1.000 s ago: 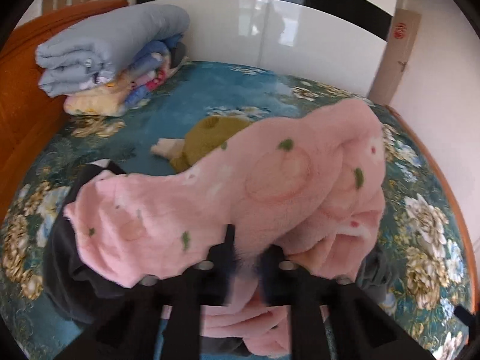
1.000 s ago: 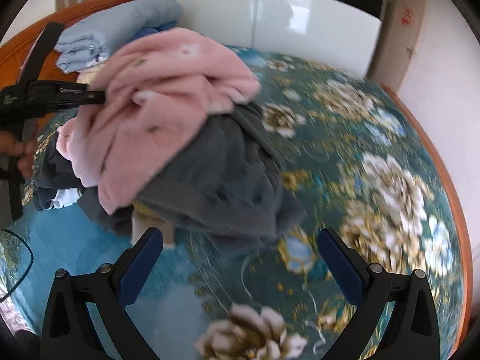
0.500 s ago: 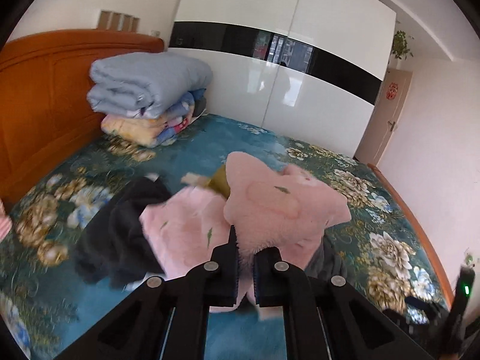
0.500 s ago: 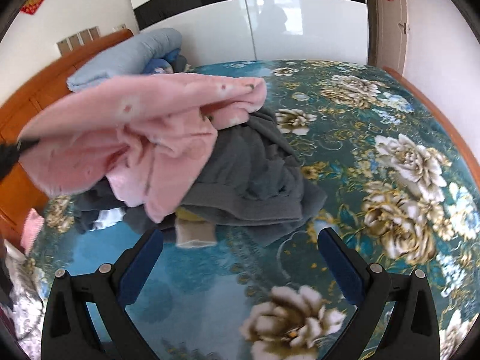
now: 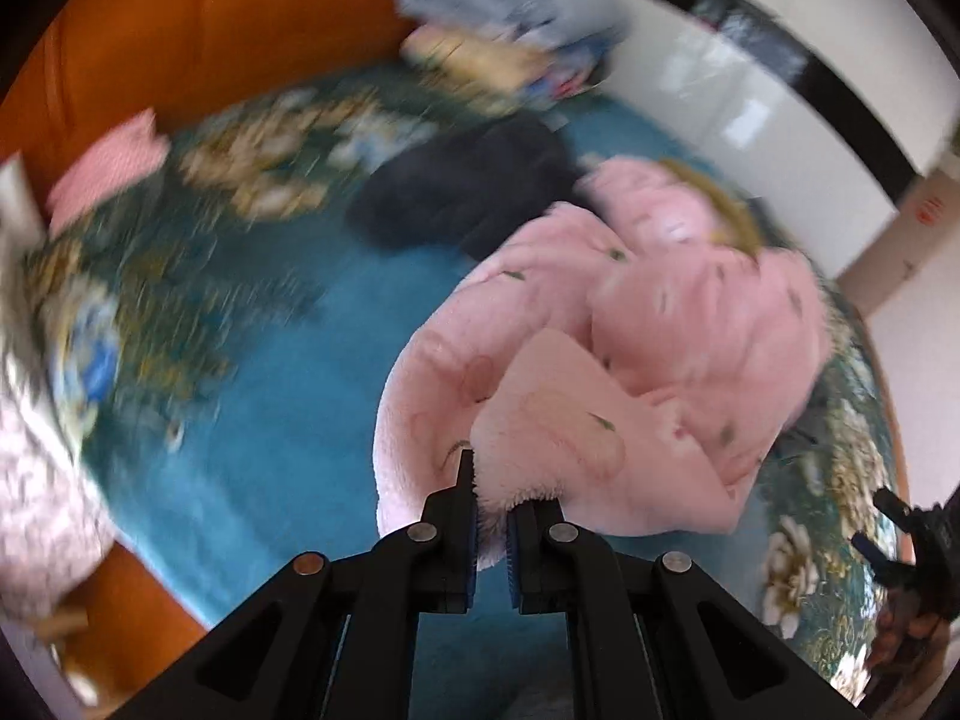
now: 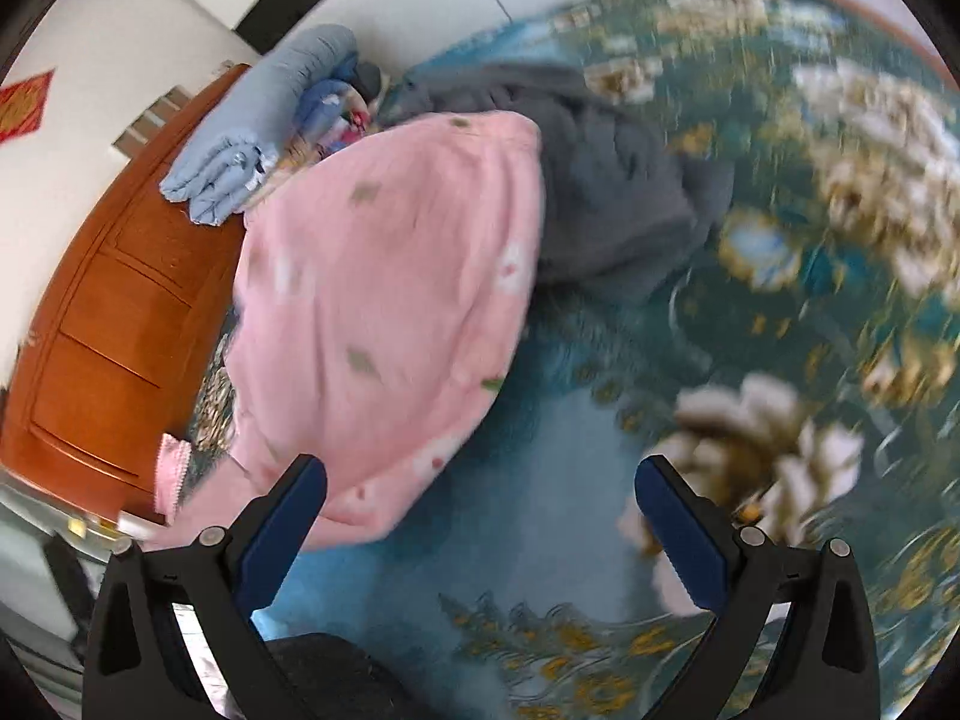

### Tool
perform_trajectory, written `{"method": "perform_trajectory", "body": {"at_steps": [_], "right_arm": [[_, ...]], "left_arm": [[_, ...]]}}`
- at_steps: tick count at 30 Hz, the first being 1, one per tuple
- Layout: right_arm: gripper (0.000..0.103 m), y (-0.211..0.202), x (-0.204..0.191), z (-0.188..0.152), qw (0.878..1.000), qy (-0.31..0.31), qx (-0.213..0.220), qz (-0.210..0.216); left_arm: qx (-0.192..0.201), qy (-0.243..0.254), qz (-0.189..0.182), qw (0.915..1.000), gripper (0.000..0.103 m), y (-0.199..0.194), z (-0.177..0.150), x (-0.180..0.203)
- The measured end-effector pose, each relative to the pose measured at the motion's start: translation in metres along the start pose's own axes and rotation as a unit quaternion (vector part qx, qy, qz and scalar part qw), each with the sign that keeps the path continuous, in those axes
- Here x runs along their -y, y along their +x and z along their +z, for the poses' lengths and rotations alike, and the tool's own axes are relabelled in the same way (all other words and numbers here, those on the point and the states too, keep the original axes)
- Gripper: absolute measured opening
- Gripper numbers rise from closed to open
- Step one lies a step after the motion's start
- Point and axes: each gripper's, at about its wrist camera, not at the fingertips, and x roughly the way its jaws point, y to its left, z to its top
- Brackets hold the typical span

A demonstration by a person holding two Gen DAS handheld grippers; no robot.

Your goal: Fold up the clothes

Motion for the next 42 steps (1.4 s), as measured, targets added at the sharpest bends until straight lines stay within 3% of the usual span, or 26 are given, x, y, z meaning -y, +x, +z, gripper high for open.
{"method": "perform_trajectory", "body": {"at_steps": [4, 7, 14, 18, 22, 23, 25, 26, 28, 31, 36, 38, 40, 42], "right_arm": [[0.078, 0.032, 0.014, -0.005, 0.998, 0.04, -0.036, 0.019], [0.077, 0.056, 0.022, 0.003, 0.997, 0.062, -0.045, 0.02], [0.077, 0.076, 0.031, 0.036, 0.996, 0.085, -0.011, 0.026], [0.077, 0.083, 0.034, 0.043, 0.997, 0.072, -0.028, 0.026], [0.075, 0.098, 0.044, 0.04, 0.994, 0.09, -0.053, 0.038], [0.071, 0.1, 0.045, 0.039, 0.992, 0.099, -0.058, 0.044], [0.036, 0.1, 0.044, 0.039, 0.99, 0.115, -0.066, 0.048], [0.031, 0.097, 0.043, 0.04, 0.989, 0.121, -0.065, 0.052], [0.017, 0.078, 0.043, 0.045, 0.988, 0.129, -0.042, 0.073], [0.013, 0.029, 0.044, 0.057, 0.987, 0.125, 0.018, 0.104], [0.012, -0.089, 0.061, 0.068, 0.977, 0.107, 0.134, 0.127], [0.012, -0.14, 0.07, 0.064, 0.969, 0.098, 0.195, 0.116], [0.012, -0.17, 0.09, 0.058, 0.966, 0.102, 0.226, 0.072], [0.012, -0.187, 0.114, 0.052, 0.964, 0.115, 0.238, 0.013]], "left_arm": [[-0.027, -0.032, 0.0, 0.9991, 0.008, 0.013, -0.009, -0.015], [-0.038, -0.031, -0.012, 0.9987, 0.01, 0.014, -0.009, -0.017], [-0.064, -0.028, -0.055, 0.996, 0.015, 0.019, -0.009, -0.025], [-0.08, -0.051, -0.092, 0.9912, 0.02, 0.021, -0.01, -0.031], [-0.086, -0.055, -0.097, 0.99, 0.021, 0.02, -0.008, -0.031], [-0.085, -0.051, -0.095, 0.9905, 0.021, 0.02, -0.008, -0.03], [-0.078, -0.038, -0.09, 0.9922, 0.021, 0.019, -0.008, -0.025], [-0.074, -0.027, -0.085, 0.9933, 0.021, 0.019, -0.008, -0.02], [-0.064, -0.004, -0.076, 0.995, 0.018, 0.017, -0.008, -0.011], [-0.059, 0.033, -0.085, 0.9941, 0.018, 0.015, -0.011, 0.004], [-0.068, 0.069, -0.106, 0.9896, 0.019, 0.018, -0.018, 0.025], [-0.082, 0.079, -0.126, 0.9855, 0.022, 0.02, -0.021, 0.032], [-0.101, 0.086, -0.145, 0.9805, 0.029, 0.023, -0.025, 0.039], [-0.111, 0.095, -0.155, 0.9771, 0.05, 0.024, -0.027, 0.044]]}}
